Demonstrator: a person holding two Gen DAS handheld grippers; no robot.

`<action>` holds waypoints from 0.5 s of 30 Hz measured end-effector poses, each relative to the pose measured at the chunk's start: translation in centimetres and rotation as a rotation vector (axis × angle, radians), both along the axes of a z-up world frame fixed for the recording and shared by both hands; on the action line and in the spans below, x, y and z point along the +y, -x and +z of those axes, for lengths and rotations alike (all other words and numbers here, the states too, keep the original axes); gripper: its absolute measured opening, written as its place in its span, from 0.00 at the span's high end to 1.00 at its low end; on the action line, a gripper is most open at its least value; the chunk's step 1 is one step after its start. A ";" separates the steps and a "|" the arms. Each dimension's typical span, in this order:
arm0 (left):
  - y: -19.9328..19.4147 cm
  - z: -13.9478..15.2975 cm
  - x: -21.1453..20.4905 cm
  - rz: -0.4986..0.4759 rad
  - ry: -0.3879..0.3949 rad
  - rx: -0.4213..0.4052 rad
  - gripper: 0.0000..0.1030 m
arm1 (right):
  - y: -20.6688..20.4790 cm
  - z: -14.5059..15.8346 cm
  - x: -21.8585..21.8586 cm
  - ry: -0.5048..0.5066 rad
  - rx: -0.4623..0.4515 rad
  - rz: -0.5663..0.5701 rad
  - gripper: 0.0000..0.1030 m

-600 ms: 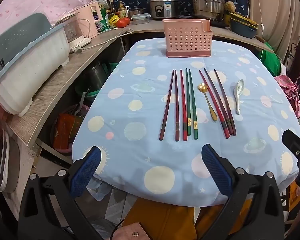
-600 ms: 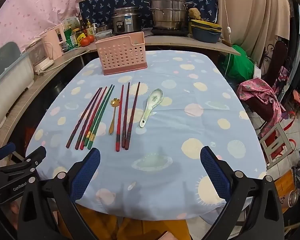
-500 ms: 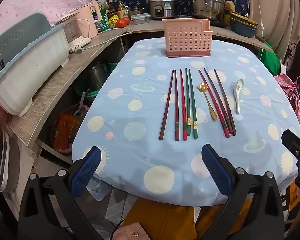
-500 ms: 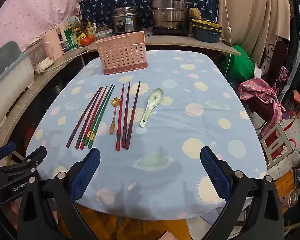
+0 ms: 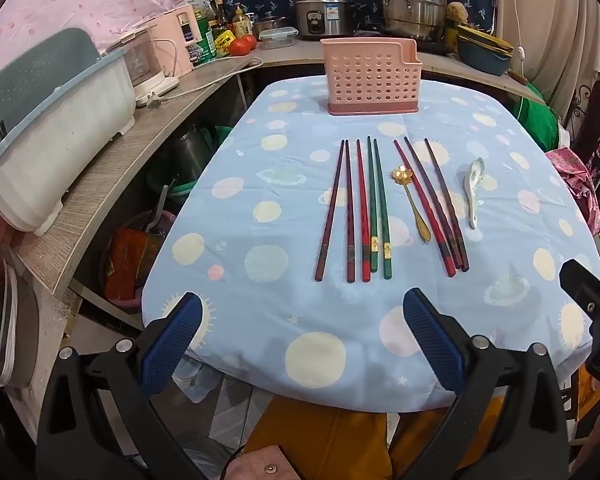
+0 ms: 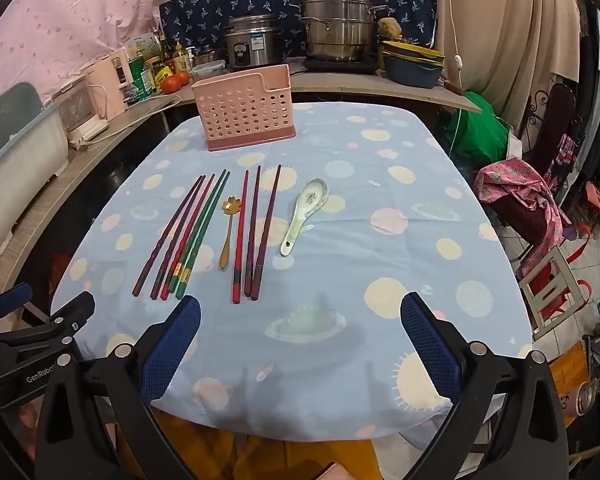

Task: Organize utensils

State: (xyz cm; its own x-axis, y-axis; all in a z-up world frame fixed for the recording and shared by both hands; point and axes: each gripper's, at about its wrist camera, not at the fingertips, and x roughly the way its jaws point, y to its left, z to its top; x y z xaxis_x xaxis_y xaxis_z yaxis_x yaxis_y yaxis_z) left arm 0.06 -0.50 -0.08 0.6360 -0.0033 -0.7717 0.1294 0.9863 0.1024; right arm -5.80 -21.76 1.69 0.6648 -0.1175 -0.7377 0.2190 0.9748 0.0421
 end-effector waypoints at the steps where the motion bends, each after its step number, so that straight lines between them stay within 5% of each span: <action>1: 0.0 0.0 0.0 0.000 0.000 0.000 0.07 | 0.1 0.0 0.0 0.000 -0.001 0.000 0.07; 15: 0.3 0.4 0.2 -0.004 0.008 0.002 0.07 | 0.3 0.6 0.0 0.020 -0.005 0.000 0.07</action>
